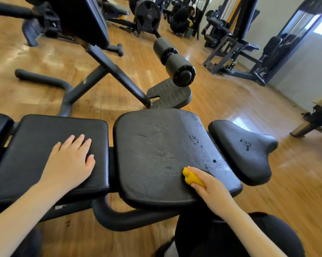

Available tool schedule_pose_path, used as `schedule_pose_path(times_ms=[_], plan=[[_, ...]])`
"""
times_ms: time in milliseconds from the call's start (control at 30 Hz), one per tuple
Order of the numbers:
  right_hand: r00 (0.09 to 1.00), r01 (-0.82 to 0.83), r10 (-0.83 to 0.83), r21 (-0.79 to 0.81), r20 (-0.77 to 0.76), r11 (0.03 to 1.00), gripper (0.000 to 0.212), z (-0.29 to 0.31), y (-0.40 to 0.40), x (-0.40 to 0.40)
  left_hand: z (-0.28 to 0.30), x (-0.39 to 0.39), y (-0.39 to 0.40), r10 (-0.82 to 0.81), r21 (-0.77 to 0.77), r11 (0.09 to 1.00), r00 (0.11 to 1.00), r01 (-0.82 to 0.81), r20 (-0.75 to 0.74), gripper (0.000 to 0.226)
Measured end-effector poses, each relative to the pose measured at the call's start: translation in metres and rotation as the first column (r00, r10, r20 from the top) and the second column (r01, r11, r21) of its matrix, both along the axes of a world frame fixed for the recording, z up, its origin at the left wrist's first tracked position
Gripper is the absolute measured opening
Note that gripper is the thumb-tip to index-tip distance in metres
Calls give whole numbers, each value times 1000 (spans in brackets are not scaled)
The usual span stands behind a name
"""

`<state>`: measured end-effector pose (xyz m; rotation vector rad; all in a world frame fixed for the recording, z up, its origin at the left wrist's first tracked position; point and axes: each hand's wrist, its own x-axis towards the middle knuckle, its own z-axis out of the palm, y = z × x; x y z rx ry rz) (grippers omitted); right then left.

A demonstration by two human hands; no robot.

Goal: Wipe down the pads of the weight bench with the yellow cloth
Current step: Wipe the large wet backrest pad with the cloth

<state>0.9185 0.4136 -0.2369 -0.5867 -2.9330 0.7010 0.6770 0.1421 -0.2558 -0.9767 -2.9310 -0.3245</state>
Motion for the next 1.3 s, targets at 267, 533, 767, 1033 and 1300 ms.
schedule_pose_path(times_ms=[267,533,767,1033,1300], plan=[[997,74,-74,-48,-1,996,45,-6,65,-70,-2,0,6,-1,-45,999,999,0,-39,53],[995,62,-66,-52,-77,997,46,-14,116,-160,-6,2,9,73,-71,995,997,-73,-6,64],[983,137,-134,20,-123,990,38,-3,148,-211,-1,1,18,89,-46,995,996,-90,-12,62],[981,132,-132,-9,-143,991,40,-13,139,-209,-9,0,12,89,-28,996,995,-90,-47,61],[988,137,-143,-95,-55,986,41,-13,114,-119,-11,-7,11,55,-57,997,995,-60,-77,59]])
